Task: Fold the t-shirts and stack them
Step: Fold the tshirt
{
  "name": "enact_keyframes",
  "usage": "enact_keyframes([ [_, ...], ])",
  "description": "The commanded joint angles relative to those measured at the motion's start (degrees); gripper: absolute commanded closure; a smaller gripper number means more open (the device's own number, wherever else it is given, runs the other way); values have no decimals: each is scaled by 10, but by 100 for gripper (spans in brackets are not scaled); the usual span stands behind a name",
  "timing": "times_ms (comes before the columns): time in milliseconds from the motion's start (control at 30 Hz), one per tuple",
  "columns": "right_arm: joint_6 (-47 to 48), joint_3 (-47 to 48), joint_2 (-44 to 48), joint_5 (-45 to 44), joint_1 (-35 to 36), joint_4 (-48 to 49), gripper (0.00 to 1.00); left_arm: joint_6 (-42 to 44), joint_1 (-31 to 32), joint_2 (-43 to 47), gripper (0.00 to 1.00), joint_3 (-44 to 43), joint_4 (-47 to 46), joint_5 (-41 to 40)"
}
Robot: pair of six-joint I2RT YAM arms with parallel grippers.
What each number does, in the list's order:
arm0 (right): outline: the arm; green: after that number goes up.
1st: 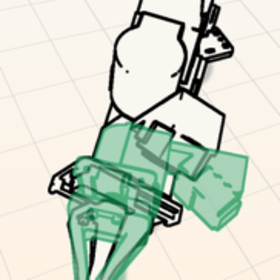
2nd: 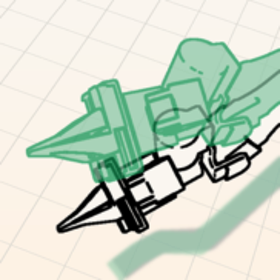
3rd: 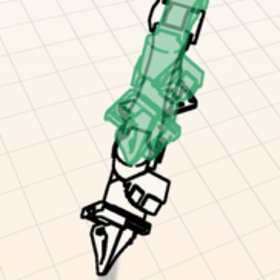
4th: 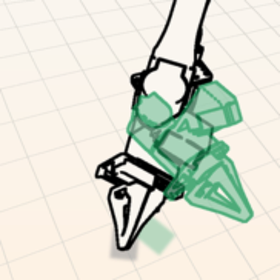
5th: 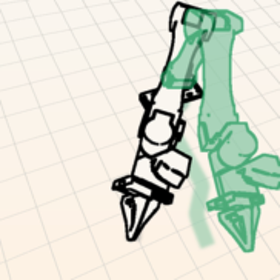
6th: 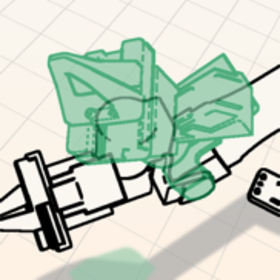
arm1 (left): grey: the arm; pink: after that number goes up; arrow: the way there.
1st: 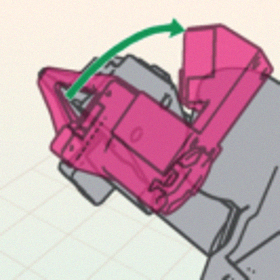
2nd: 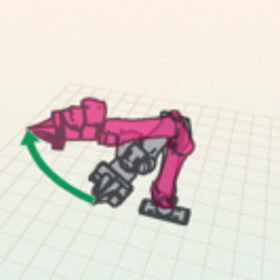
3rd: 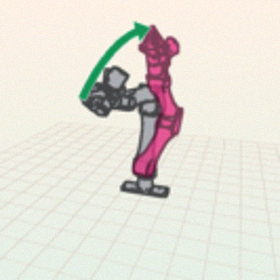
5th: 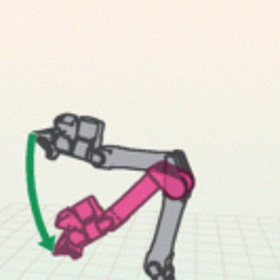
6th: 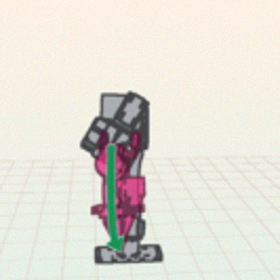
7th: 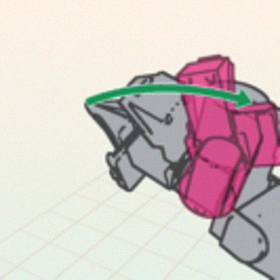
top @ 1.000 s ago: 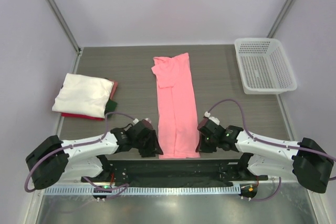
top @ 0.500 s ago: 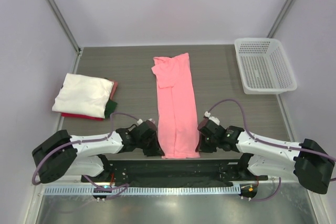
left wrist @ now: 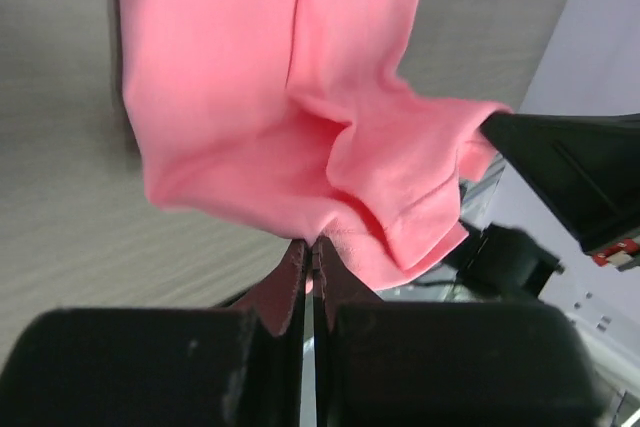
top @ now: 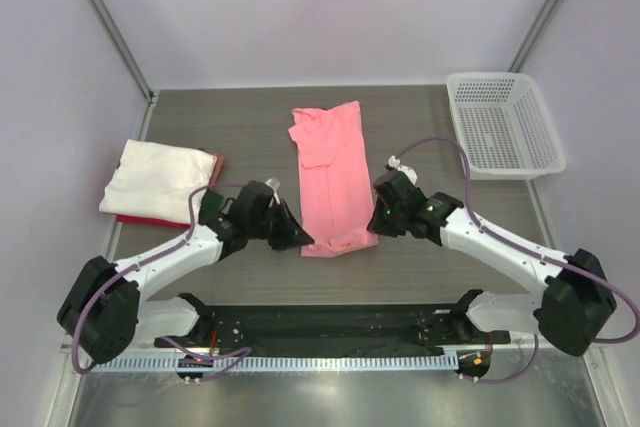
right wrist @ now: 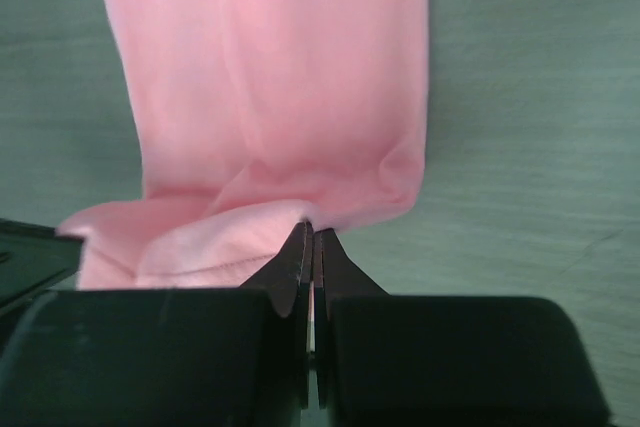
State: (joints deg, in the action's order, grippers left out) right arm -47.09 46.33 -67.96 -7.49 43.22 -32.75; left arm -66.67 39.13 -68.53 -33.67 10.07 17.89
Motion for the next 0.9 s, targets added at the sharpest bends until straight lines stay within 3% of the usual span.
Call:
enact_keyframes([
  [0,67,70,-61,-10,-47,26,99,61,-55,-37,100,-73,-2,45],
  [267,105,189,-205,-1,-120,59,99,109,-150,-171,100,-195,-10,54],
  [533,127,302,-308,30,-181,67,99,137,-159,-273,100,-295,-8,6],
  [867,133,394,-415,90,-217,68,99,127,-177,-377,100,-387,-7,17],
])
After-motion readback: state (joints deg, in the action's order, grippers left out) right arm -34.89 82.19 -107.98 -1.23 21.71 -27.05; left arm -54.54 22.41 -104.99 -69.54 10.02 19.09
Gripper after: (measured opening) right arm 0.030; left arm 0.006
